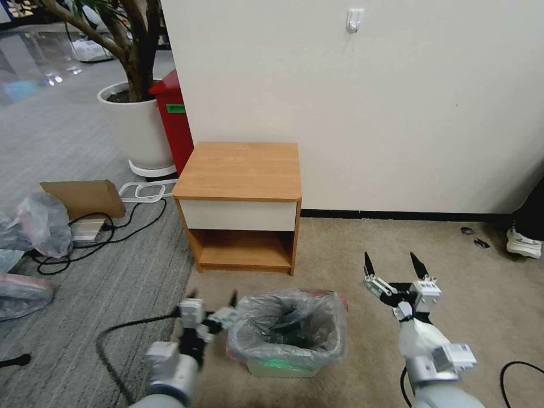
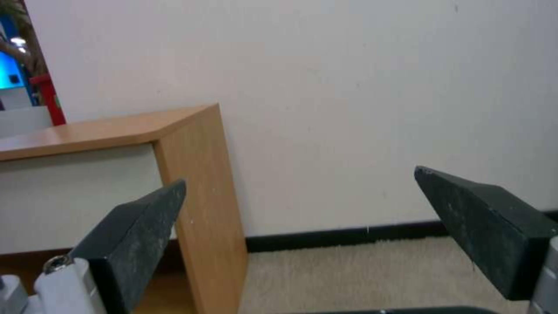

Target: Pick up the garbage bag from the table and place it over the trash can.

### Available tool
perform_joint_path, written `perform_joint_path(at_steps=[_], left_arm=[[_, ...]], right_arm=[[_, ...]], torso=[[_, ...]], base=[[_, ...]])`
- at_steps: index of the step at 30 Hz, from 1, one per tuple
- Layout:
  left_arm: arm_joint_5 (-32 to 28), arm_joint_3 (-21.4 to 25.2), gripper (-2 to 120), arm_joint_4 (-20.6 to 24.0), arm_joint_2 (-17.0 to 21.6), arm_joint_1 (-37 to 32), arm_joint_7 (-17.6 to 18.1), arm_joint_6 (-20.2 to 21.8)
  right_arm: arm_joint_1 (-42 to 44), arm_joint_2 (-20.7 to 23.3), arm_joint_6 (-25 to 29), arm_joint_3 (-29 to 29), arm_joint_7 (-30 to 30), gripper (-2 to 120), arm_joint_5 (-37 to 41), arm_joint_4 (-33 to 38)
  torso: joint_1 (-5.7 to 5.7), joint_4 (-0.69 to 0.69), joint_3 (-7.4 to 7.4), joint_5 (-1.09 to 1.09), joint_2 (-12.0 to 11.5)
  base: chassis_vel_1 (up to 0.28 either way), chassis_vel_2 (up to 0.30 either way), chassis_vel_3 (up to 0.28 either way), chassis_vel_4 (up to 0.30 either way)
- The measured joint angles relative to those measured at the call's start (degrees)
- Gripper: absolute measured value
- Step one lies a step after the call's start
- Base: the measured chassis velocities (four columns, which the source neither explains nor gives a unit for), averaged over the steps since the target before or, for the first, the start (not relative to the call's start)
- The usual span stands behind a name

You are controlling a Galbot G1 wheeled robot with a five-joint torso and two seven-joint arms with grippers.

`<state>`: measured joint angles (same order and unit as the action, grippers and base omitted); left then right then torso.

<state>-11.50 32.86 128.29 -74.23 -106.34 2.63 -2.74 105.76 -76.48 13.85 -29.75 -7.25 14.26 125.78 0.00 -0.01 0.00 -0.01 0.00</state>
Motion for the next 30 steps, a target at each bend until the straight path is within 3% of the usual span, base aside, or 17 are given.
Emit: perform_joint_path(at_steps=[5, 9, 30], left_arm=[[0.2, 6.5, 100, 1.6, -1.3, -5.3, -3.9, -4.2], [0.4, 6.6, 100, 2.3, -1.9, -6.7, -3.9, -4.3], [0.2, 6.1, 100, 2.3, -1.9, -6.4, -3.4, -3.7]], right_arm=[[4.2, -2.7, 4.1, 0.1, 0.8, 100, -1.0, 0.3], [5.1, -3.6, 6.1, 0.7, 0.6, 100, -3.6, -0.4], [4.9, -3.5, 5.9, 0.9, 0.4, 100, -3.9, -0.5]], torso=[[0.00, 0.02, 0.00, 0.01, 0.0], [0.00, 0.01, 0.00, 0.01, 0.0], [0.00, 0.01, 0.00, 0.01, 0.0]], base=[[0.000, 0.000, 0.000, 0.000], [0.000, 0.000, 0.000, 0.000], [0.000, 0.000, 0.000, 0.000]])
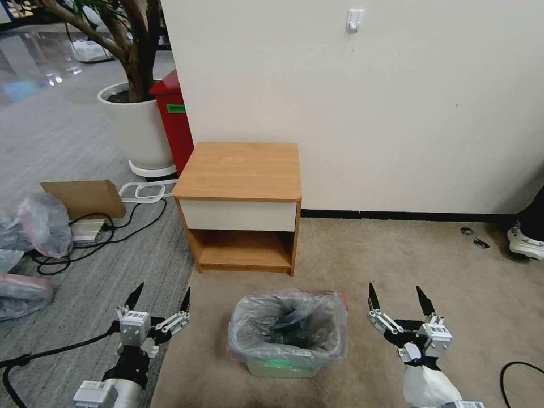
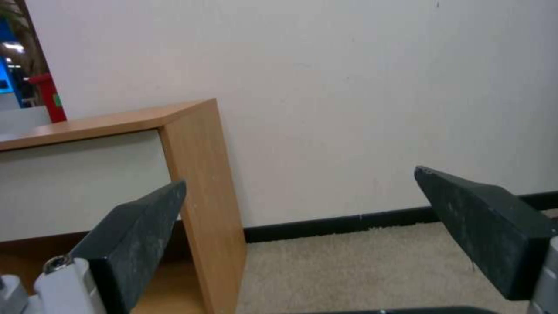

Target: Pick up the garbage bag from the table and place it over the trash can.

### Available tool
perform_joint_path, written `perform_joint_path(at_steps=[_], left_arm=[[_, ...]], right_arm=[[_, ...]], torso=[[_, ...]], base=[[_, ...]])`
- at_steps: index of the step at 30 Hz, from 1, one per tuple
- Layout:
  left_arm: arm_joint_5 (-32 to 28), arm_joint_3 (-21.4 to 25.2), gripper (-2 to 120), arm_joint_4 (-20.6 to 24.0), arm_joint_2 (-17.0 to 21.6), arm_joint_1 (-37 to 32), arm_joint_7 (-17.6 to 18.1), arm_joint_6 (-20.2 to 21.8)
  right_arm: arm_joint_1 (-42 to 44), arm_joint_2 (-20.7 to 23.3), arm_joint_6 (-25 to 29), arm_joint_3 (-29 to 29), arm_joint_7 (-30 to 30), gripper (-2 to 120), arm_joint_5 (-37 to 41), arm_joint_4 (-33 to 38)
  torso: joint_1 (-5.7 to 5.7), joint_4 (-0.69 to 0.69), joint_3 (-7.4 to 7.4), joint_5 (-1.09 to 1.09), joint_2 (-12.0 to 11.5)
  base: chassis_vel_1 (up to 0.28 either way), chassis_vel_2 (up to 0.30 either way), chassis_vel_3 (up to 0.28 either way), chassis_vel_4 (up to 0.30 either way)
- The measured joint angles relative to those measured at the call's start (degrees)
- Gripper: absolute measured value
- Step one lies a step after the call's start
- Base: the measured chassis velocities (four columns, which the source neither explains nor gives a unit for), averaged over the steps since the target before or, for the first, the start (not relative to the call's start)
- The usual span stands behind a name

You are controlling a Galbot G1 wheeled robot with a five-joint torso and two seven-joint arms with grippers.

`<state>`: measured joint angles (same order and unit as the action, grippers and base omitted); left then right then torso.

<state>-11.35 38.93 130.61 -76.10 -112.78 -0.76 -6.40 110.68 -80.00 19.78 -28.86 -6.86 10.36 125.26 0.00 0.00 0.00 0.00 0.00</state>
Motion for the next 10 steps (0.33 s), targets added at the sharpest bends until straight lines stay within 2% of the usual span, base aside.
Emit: perform_joint_path(at_steps=[10], left_arm=[[-0.1, -0.1, 100, 0.0, 0.0, 0.0, 0.1, 0.1]], right_arm=[[0.0, 0.0, -0.1, 0.0, 0.0, 100, 0.0, 0.0]], torso=[[-0.01, 0.00, 0.00, 0.00, 0.0]], base=[[0.000, 0.000, 0.000, 0.000]])
